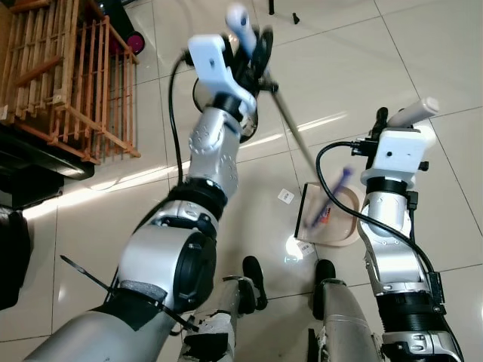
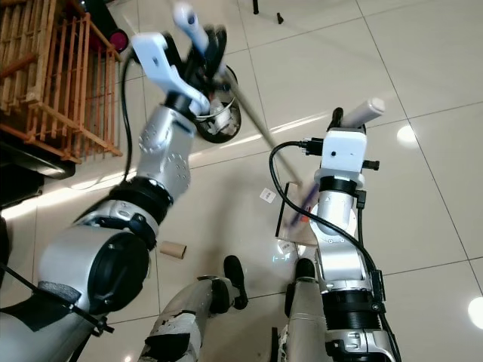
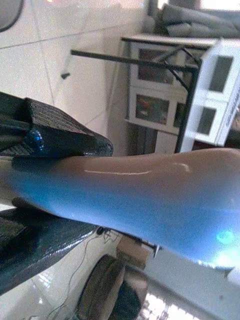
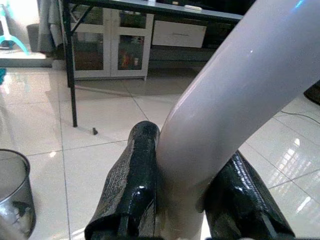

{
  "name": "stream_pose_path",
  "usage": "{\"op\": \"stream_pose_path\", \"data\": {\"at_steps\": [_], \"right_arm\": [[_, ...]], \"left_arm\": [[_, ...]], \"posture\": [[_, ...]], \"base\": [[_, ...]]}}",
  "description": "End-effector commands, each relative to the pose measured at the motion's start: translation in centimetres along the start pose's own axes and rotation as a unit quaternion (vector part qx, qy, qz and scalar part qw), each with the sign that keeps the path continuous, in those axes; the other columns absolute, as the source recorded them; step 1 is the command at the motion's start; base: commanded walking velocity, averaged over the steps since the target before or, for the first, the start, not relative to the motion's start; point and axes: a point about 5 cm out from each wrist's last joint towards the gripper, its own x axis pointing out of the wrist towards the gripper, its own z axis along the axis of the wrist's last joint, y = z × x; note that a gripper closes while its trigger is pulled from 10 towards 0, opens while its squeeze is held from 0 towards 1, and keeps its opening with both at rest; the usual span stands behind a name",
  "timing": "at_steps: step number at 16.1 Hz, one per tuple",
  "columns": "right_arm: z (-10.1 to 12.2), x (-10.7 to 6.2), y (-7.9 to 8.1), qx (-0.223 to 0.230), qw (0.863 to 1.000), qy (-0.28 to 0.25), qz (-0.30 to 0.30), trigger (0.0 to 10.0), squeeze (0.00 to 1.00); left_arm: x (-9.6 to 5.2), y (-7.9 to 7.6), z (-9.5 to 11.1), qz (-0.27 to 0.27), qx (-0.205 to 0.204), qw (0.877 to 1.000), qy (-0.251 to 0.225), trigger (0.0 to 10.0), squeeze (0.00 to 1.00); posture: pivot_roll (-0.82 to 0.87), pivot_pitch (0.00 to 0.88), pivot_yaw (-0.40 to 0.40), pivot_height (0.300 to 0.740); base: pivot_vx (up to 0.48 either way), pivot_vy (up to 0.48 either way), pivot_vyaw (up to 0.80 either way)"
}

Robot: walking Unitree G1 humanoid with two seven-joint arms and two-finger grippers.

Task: Sweep floor

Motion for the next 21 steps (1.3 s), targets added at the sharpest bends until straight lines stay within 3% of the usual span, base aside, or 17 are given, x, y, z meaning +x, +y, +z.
{"op": "stream_pose_path", "data": {"at_steps": [1, 4, 6, 7, 10, 11, 13, 16, 18, 19, 20, 21], "right_arm": [[-3.6, -2.0, -0.1, -0.010, 0.996, 0.091, -0.001, 10.0, 0.00], [-3.7, -1.7, -0.8, -0.009, 0.995, 0.091, -0.025, 10.0, 0.00], [-3.5, -1.7, -1.2, -0.006, 0.996, 0.084, -0.034, 10.0, 0.00], [-3.0, -1.6, -1.4, -0.006, 0.997, 0.070, -0.034, 10.0, 0.00], [-1.4, -1.2, -1.7, 0.003, 0.999, 0.035, -0.027, 10.0, 0.00], [0.4, -0.8, -2.2, -0.008, 1.000, 0.004, -0.001, 10.0, 0.00], [1.0, -1.3, -3.4, -0.004, 1.000, 0.007, 0.002, 10.0, 0.00], [1.6, -1.9, -4.8, 0.015, 1.000, 0.008, -0.005, 10.0, 0.00], [2.0, -2.3, -5.8, 0.040, 0.999, 0.019, -0.015, 10.0, 0.00], [2.1, -2.4, -5.9, 0.047, 0.999, 0.026, -0.010, 10.0, 0.00], [2.7, -2.7, -5.5, 0.058, 0.998, 0.022, 0.008, 10.0, 0.00], [3.1, -2.9, -5.4, 0.062, 0.998, 0.017, 0.017, 10.0, 0.00]], "left_arm": [[0.5, 1.1, 2.1, -0.034, 0.037, 0.999, -0.021, 10.0, 0.00], [0.5, 2.4, 3.9, -0.084, 0.092, 0.992, -0.021, 10.0, 0.00], [-0.4, 2.8, 3.1, -0.093, 0.146, 0.985, 0.011, 10.0, 0.00], [-1.2, 3.1, 2.0, -0.080, 0.157, 0.984, 0.036, 10.0, 0.00], [-2.1, 3.1, 1.0, -0.066, 0.165, 0.983, 0.043, 10.0, 0.00], [-3.1, 3.3, 0.3, -0.058, 0.182, 0.980, 0.050, 10.0, 0.00], [-5.3, 4.6, -0.7, -0.008, 0.202, 0.977, 0.073, 10.0, 0.00], [-7.6, 5.7, 0.1, 0.008, 0.231, 0.970, 0.072, 10.0, 0.00], [-9.4, 5.1, 0.9, 0.021, 0.234, 0.967, 0.095, 10.0, 0.00], [-9.9, 4.8, 0.9, 0.021, 0.234, 0.967, 0.102, 10.0, 0.00], [-11.7, 3.8, 0.6, 0.009, 0.242, 0.963, 0.119, 10.0, 0.00], [-12.5, 3.4, 0.4, 0.010, 0.241, 0.962, 0.126, 10.0, 0.00]], "posture": [[0.08, 0.436, 0.319, 0.740], [0.10, 0.416, 0.342, 0.740], [0.09, 0.408, 0.338, 0.740], [0.07, 0.409, 0.329, 0.740], [0.03, 0.409, 0.314, 0.740], [0.01, 0.390, 0.307, 0.740], [-0.04, 0.343, 0.248, 0.740], [-0.04, 0.318, 0.200, 0.740], [-0.04, 0.288, 0.171, 0.740], [-0.04, 0.288, 0.171, 0.740], [-0.04, 0.266, 0.154, 0.740], [-0.04, 0.257, 0.146, 0.740]], "base": [[0.000, 0.000, 0.00], [0.000, 0.000, 0.00], [0.000, 0.000, 0.00], [0.000, 0.000, 0.00], [0.000, 0.000, 0.00], [0.000, 0.000, 0.00], [0.000, 0.000, 0.00], [0.000, 0.000, 0.00], [0.000, 0.000, 0.00], [0.000, 0.000, 0.00], [0.000, 0.000, 0.00], [0.000, 0.000, 0.00]]}}
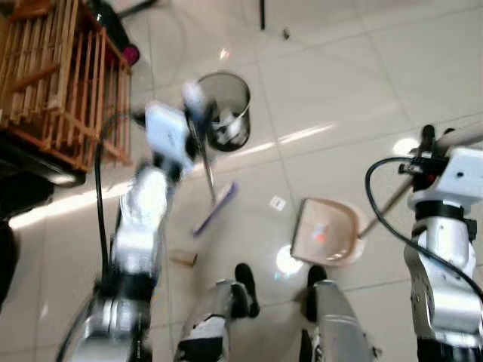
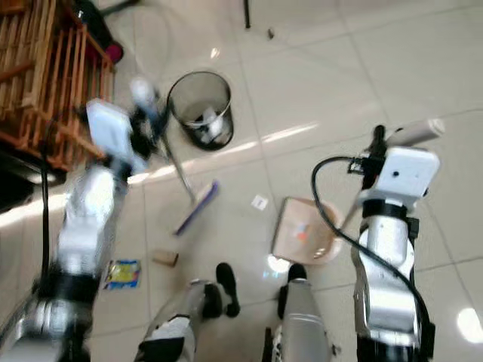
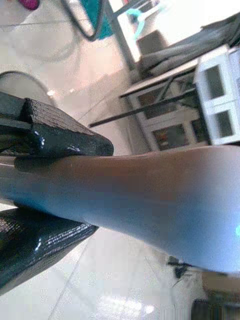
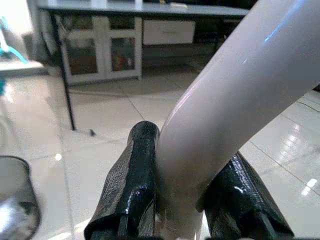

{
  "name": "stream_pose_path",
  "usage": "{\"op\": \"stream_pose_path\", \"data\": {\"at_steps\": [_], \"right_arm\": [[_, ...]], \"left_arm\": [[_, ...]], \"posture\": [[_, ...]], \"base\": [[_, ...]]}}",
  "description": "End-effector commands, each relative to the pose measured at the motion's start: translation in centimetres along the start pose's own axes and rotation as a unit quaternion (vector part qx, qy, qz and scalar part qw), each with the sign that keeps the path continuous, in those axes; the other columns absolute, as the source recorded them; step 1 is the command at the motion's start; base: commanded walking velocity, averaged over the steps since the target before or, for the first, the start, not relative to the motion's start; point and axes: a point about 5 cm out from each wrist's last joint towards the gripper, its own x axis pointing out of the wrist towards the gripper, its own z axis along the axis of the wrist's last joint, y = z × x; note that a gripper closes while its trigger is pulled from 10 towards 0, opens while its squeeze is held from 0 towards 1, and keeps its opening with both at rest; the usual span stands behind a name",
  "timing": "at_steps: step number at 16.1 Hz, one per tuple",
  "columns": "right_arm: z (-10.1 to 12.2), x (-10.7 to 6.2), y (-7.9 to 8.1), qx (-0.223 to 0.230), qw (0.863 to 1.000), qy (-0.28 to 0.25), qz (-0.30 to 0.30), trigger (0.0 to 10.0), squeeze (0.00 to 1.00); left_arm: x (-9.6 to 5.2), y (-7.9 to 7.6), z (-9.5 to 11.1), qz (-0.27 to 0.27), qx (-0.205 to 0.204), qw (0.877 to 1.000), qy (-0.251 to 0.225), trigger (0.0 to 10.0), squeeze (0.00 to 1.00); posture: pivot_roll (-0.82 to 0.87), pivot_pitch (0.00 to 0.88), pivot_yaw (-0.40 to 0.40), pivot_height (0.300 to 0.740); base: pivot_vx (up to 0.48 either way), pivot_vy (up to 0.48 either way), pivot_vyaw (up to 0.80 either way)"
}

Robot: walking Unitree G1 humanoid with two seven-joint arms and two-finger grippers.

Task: Sweep floor

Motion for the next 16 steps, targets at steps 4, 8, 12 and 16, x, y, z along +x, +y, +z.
{"op": "stream_pose_path", "data": {"at_steps": [4, 8, 12, 16], "right_arm": [[0.5, 0.0, 1.1, 0.027, 0.999, 0.027, 0.018, 10.0, 0.00], [-0.4, -0.6, 1.3, 0.028, 0.998, 0.062, 0.012, 10.0, 0.00], [-0.8, -0.9, 1.8, 0.021, 0.996, 0.086, 0.027, 10.0, 0.00], [-1.3, -0.7, 2.1, 0.020, 0.995, 0.097, 0.030, 10.0, 0.00]], "left_arm": [[-2.0, -1.5, -0.2, 0.014, -0.008, 0.997, 0.071, 10.0, 0.00], [-3.1, -2.3, -0.6, 0.018, -0.019, 0.993, 0.112, 10.0, 0.00], [-3.2, -2.3, -0.2, 0.026, -0.024, 0.992, 0.121, 10.0, 0.00], [-2.8, -1.9, 0.0, 0.035, -0.021, 0.992, 0.121, 10.0, 0.00]], "posture": [[-0.05, 0.265, 0.119, 0.740], [-0.06, 0.262, 0.113, 0.740], [-0.06, 0.247, 0.101, 0.740], [-0.05, 0.232, 0.105, 0.740]], "base": [[0.000, 0.000, 0.00], [-0.146, 0.000, 0.00], [-0.306, 0.000, 0.00], [-0.297, 0.000, 0.00]]}}
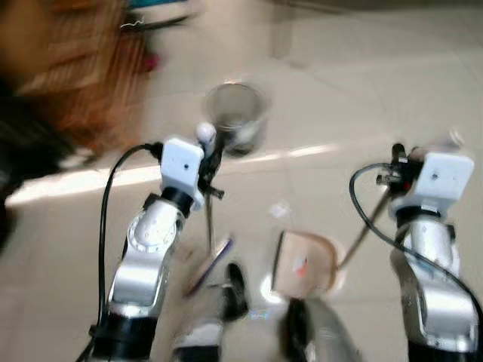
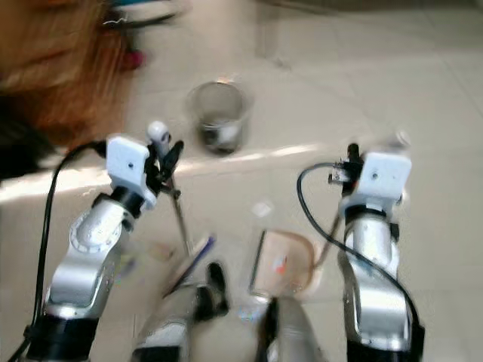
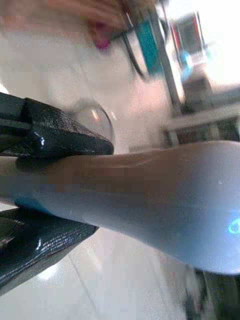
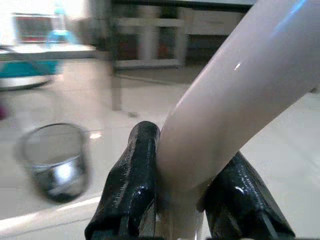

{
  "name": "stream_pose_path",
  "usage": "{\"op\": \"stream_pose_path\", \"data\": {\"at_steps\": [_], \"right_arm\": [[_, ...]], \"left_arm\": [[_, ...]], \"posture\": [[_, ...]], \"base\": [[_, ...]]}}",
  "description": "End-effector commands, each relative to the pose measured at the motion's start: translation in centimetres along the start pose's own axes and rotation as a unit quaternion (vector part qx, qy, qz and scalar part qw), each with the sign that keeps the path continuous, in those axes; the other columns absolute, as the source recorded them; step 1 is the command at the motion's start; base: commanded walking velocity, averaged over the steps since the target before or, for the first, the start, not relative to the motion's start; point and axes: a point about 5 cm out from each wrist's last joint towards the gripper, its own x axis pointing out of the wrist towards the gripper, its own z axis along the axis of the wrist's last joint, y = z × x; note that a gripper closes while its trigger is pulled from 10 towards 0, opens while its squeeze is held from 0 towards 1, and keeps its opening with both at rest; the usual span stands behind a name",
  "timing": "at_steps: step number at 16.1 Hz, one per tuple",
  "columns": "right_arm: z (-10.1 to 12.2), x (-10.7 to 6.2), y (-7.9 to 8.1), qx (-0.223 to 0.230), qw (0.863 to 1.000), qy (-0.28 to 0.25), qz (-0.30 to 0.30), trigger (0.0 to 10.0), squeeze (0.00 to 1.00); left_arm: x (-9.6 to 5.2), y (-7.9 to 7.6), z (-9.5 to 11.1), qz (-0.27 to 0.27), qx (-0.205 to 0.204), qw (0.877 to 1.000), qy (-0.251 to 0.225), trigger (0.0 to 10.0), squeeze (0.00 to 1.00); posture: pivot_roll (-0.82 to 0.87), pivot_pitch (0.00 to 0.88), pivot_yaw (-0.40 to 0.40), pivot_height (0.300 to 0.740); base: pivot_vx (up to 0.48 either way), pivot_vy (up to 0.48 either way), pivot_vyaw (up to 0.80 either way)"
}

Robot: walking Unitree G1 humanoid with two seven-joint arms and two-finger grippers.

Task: Sweep floor

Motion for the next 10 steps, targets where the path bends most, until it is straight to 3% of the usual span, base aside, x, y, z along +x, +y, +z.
{"op": "stream_pose_path", "data": {"at_steps": [1, 6, 10], "right_arm": [[-0.3, -0.5, 0.2, 0.006, 1.000, 0.005, -0.001, 10.0, 0.00], [-2.0, -0.8, -0.4, -0.016, 0.999, 0.034, -0.024, 10.0, 0.00], [-2.2, 0.0, 0.0, 0.005, 0.999, 0.032, -0.020, 10.0, 0.00]], "left_arm": [[-0.2, 0.5, 0.1, 0.009, 0.010, 1.000, 0.005, 10.0, 0.00], [-0.1, 0.2, -0.4, 0.036, 0.010, 0.999, 0.020, 10.0, 0.00], [0.0, 0.7, -0.2, 0.061, -0.007, 0.998, 0.005, 10.0, 0.00]], "posture": [[-0.05, 0.223, 0.106, 0.740], [-0.05, 0.128, 0.073, 0.740], [-0.05, 0.090, 0.068, 0.740]], "base": [[-0.266, 0.000, 0.00], [-0.049, 0.000, 0.00], [0.068, 0.000, 0.00]]}}
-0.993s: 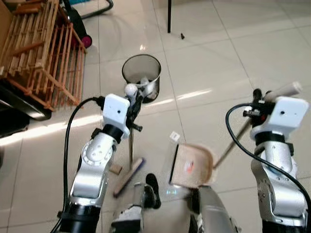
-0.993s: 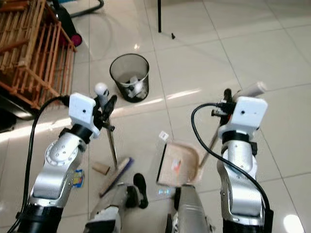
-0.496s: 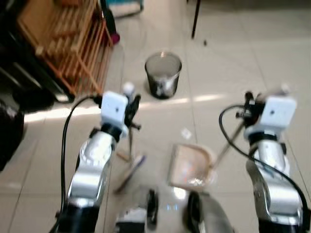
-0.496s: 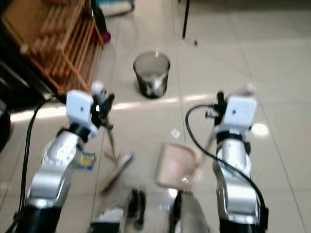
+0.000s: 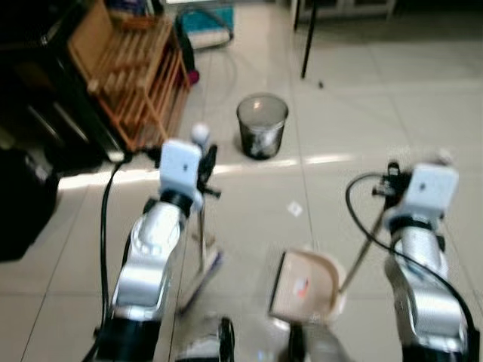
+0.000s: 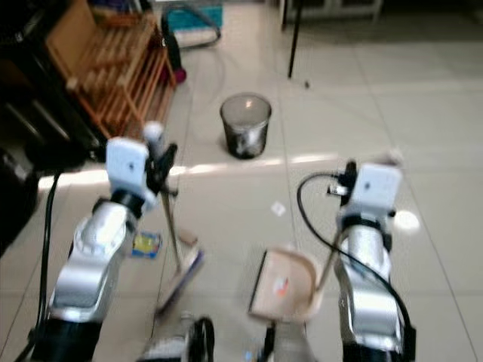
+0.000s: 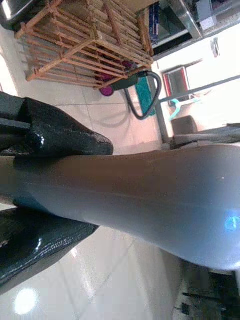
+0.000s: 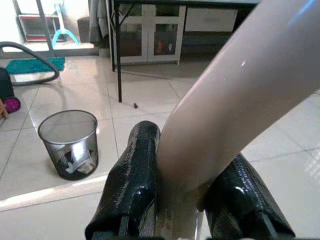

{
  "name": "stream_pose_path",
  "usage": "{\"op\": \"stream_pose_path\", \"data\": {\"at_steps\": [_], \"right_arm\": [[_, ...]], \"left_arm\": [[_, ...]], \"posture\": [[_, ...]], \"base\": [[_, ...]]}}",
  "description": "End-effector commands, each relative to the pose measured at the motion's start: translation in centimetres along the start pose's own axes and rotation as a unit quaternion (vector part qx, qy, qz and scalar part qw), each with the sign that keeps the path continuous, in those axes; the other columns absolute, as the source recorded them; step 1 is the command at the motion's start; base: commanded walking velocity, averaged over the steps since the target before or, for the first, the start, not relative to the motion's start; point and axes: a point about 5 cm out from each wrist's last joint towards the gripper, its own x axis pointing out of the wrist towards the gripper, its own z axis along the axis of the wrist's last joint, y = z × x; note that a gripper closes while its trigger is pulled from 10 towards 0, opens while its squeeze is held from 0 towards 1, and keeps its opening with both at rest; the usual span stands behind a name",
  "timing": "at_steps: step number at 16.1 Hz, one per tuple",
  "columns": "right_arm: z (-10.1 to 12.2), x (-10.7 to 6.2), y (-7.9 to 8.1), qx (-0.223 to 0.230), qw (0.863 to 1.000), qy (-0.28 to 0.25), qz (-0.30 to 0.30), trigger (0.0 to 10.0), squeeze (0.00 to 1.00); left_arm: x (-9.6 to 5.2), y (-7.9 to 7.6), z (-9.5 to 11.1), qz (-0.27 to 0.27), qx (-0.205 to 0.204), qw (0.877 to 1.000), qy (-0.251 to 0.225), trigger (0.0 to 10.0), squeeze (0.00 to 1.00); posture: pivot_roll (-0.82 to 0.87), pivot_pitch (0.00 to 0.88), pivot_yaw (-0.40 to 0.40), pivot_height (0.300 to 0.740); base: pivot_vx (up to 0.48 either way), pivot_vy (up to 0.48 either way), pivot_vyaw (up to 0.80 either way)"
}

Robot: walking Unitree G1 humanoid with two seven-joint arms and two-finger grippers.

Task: Sweep floor

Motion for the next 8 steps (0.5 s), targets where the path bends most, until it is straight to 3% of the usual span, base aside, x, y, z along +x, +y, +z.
{"op": "stream_pose_path", "data": {"at_steps": [1, 3, 8], "right_arm": [[0.66, 0.16, 0.64, 0.026, 0.999, -0.016, 0.013, 10.0, 0.00], [0.48, 0.23, 0.86, 0.028, 0.999, -0.010, 0.012, 10.0, 0.00], [0.09, 0.92, 1.01, 0.028, 1.000, -0.004, 0.005, 10.0, 0.00]], "left_arm": [[-0.06, 0.57, 0.16, 0.014, 0.002, 1.000, -0.010, 10.0, 0.00], [0.00, 0.58, -0.06, 0.014, 0.003, 1.000, -0.007, 10.0, 0.00], [0.75, 0.24, -0.60, 0.012, 0.006, 1.000, -0.008, 10.0, 0.00]], "posture": [[-0.05, 0.087, 0.069, 0.740], [-0.05, 0.081, 0.071, 0.740], [-0.05, 0.082, 0.067, 0.740]], "base": [[0.307, 0.000, 0.00], [0.343, 0.000, 0.00], [0.391, 0.000, -0.58]]}}
